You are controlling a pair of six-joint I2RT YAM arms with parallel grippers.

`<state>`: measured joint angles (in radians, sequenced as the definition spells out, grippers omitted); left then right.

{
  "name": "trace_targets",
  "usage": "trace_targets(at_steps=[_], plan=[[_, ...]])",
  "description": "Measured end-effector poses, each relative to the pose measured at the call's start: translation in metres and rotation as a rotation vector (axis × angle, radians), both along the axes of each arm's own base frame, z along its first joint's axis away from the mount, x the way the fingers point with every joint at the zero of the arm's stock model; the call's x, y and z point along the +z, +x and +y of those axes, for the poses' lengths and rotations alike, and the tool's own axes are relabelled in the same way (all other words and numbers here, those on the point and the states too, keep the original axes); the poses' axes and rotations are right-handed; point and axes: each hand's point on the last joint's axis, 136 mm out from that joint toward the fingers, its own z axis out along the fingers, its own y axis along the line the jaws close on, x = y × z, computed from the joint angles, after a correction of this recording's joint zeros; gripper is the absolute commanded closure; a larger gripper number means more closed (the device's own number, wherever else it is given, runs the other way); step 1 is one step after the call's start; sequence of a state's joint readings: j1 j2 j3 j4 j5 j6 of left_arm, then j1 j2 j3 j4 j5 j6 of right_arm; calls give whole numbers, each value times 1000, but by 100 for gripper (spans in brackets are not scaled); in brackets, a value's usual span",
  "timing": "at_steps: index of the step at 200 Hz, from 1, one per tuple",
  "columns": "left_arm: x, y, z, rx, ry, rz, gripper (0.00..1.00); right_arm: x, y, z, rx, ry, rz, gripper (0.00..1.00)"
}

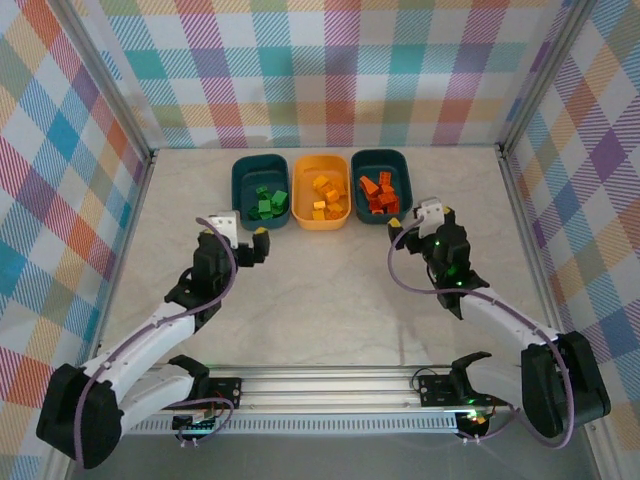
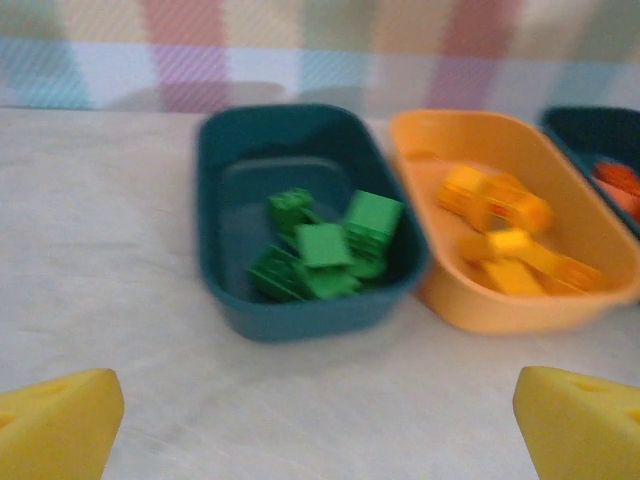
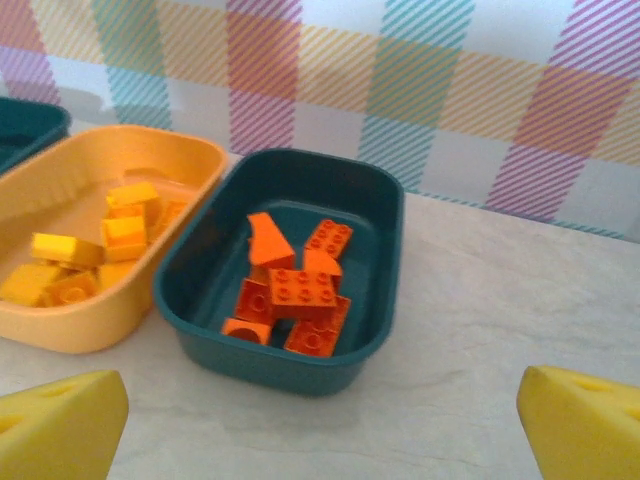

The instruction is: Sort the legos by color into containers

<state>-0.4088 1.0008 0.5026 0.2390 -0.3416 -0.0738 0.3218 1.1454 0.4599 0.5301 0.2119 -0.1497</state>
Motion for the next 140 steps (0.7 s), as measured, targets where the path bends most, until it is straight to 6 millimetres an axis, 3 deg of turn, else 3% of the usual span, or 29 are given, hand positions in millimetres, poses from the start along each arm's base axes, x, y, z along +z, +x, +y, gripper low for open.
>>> trace_targets(at_steps=[48, 60, 83, 116, 140], plan=[[-67, 15, 77, 252, 66, 76, 0, -57, 9, -22, -16, -109, 112, 0], [-75, 18, 88, 278, 63, 92, 0, -68, 10, -26, -14, -94, 133, 0], [-74, 25, 98, 294, 61, 89, 0, -84, 8, -34, -15, -55, 161, 0], [-88, 32, 90, 244, 54, 79, 0, -98, 6, -49, -60, -4, 159, 0], [-121, 42, 87, 222, 70, 131, 0, -99, 13, -61, -106, 46, 139, 0]])
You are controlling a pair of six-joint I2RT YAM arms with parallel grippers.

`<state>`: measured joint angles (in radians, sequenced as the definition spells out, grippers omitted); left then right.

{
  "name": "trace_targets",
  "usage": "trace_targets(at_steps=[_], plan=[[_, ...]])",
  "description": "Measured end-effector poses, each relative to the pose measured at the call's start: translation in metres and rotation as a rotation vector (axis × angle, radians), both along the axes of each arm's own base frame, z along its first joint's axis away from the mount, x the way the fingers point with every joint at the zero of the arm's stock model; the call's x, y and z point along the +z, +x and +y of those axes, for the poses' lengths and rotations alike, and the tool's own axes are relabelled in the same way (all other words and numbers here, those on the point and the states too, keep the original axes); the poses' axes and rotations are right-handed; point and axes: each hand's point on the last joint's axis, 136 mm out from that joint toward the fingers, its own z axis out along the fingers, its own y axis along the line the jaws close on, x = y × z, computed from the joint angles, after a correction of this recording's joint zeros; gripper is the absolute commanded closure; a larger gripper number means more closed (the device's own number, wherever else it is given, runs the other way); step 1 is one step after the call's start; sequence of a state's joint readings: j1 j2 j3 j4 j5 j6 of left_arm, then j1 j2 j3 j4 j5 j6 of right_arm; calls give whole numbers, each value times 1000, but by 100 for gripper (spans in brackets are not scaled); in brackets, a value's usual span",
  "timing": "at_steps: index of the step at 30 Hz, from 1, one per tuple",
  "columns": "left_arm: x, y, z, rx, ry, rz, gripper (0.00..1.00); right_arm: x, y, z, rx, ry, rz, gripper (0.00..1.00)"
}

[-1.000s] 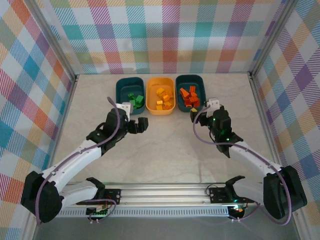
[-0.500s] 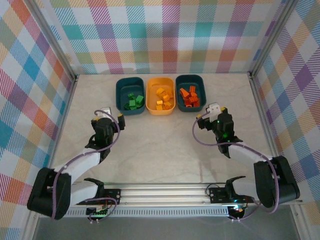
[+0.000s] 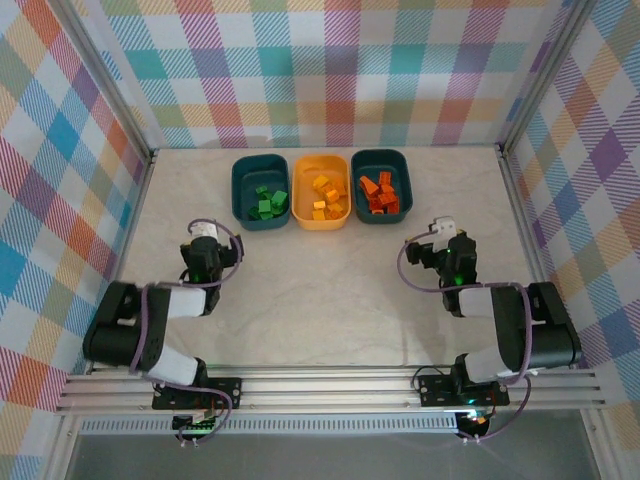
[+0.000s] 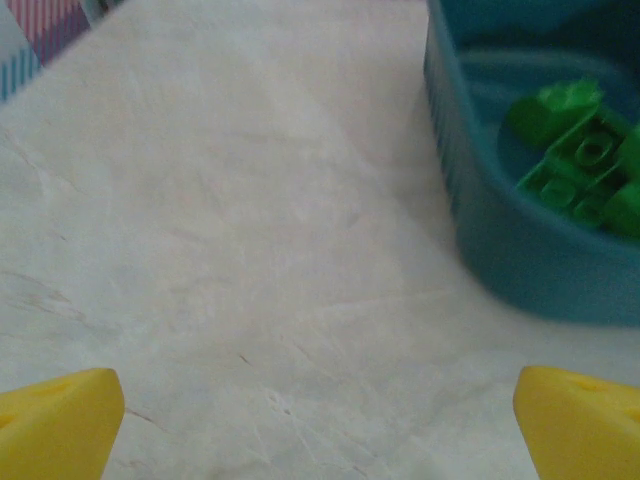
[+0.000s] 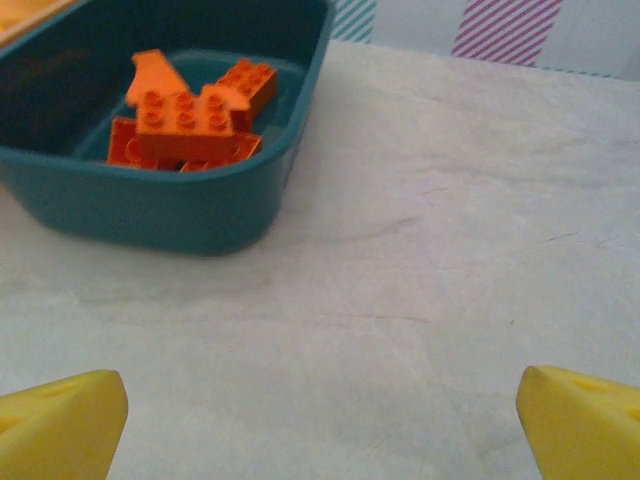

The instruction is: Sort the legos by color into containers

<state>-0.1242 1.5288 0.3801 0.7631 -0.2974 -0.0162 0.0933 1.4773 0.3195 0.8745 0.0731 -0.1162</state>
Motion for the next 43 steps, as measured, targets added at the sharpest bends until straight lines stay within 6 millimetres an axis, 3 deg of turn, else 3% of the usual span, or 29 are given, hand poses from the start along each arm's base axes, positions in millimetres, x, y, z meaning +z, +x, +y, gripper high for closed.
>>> trace_targets(at_steps=[3, 10, 43], plan=[[-16, -1, 1, -7, 2, 44, 0, -10, 5, -8, -35, 30, 29, 0], [-8, 3, 1, -12, -6, 10, 0, 1, 20, -26, -94, 104, 22, 0], [-5, 6, 0, -13, -7, -1, 0, -2, 19, -24, -89, 114, 35, 0]])
